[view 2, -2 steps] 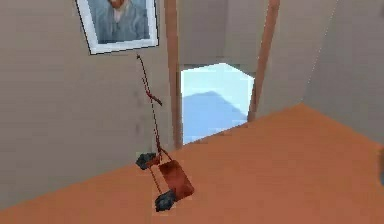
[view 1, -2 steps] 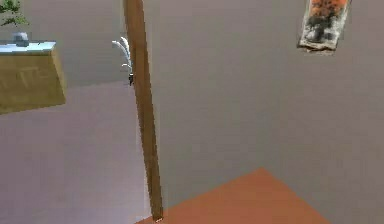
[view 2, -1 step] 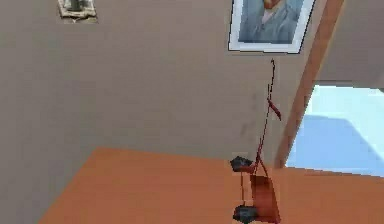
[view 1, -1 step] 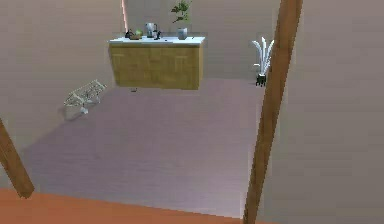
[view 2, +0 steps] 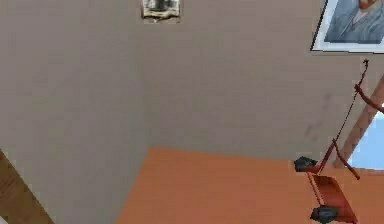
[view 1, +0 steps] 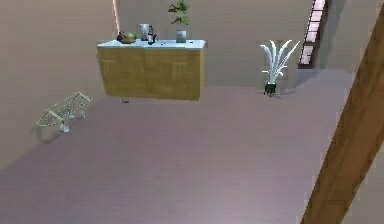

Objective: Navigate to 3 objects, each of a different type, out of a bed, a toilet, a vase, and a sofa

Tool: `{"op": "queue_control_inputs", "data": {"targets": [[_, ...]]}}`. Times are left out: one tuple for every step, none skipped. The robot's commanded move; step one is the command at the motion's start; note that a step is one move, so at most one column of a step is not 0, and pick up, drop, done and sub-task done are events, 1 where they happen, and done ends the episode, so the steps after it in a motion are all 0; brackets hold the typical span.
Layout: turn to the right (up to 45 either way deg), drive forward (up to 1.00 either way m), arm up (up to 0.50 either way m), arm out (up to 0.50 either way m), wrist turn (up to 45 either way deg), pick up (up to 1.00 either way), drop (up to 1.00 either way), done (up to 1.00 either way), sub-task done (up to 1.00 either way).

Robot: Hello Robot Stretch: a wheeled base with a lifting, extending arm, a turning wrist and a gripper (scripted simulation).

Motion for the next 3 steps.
{"op": "queue_control_inputs", "data": {"targets": [[-33.0, 0.0, 0.0, 0.0, 0.0, 0.0, 0.0, 0.0, 0.0], [0.0, 0.4, 0.0, 0.0, 0.0, 0.0, 0.0, 0.0, 0.0], [-45.0, 0.0, 0.0, 0.0, 0.0, 0.0, 0.0, 0.0, 0.0]]}}
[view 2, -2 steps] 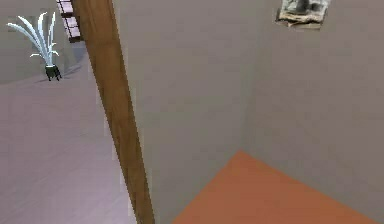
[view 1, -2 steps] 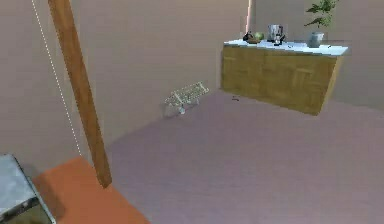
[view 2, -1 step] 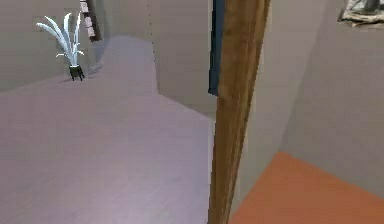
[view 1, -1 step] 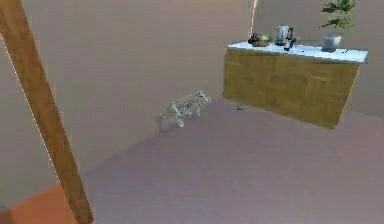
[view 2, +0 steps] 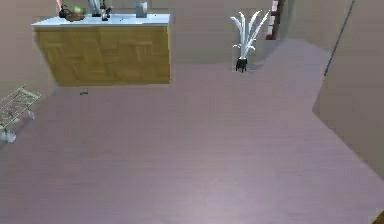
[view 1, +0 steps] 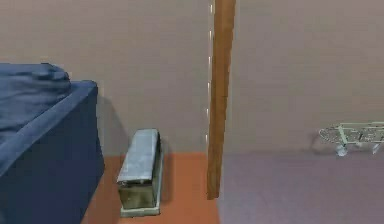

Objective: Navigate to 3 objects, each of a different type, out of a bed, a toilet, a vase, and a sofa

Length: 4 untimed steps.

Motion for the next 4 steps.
{"op": "queue_control_inputs", "data": {"targets": [[-45.0, 0.0, 0.0, 0.0, 0.0, 0.0, 0.0, 0.0, 0.0], [-15.0, 0.0, 0.0, 0.0, 0.0, 0.0, 0.0, 0.0, 0.0], [0.0, 0.0, 0.0, 0.0, 0.0, 0.0, 0.0, 0.0, 1.0], [-45.0, 0.0, 0.0, 0.0, 0.0, 0.0, 0.0, 0.0, 0.0]]}}
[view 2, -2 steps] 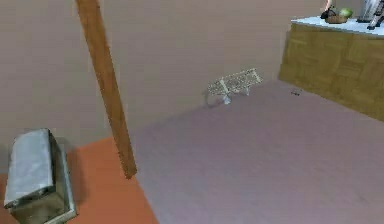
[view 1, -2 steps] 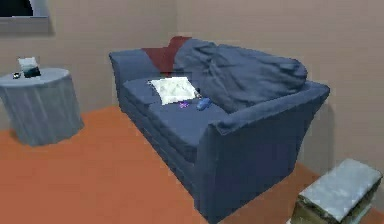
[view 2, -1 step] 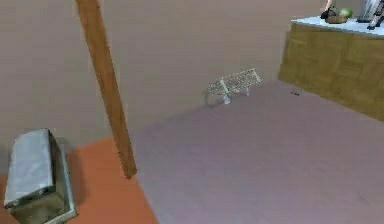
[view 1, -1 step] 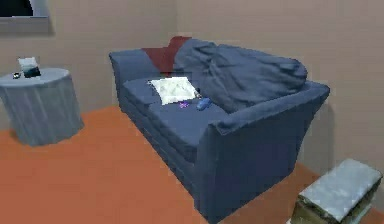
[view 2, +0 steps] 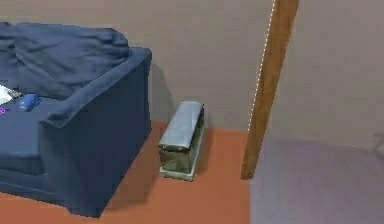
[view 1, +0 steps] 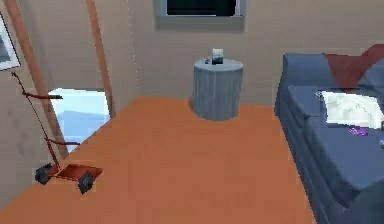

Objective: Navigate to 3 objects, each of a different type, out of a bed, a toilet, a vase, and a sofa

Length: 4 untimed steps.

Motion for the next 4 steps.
{"op": "queue_control_inputs", "data": {"targets": [[-45.0, 0.0, 0.0, 0.0, 0.0, 0.0, 0.0, 0.0, 0.0], [-6.0, 0.0, 0.0, 0.0, 0.0, 0.0, 0.0, 0.0, 0.0], [0.0, 0.3, 0.0, 0.0, 0.0, 0.0, 0.0, 0.0, 0.0], [42.0, 0.0, 0.0, 0.0, 0.0, 0.0, 0.0, 0.0, 0.0]]}}
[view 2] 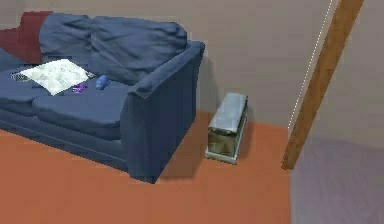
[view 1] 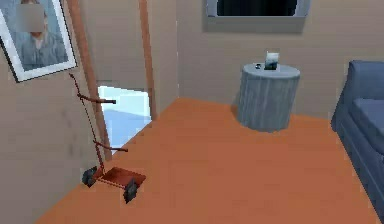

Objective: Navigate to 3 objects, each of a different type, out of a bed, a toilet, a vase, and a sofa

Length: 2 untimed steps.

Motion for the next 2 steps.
{"op": "queue_control_inputs", "data": {"targets": [[0.0, 1.0, 0.0, 0.0, 0.0, 0.0, 0.0, 0.0, 0.0], [3.0, 0.0, 0.0, 0.0, 0.0, 0.0, 0.0, 0.0, 0.0]]}}
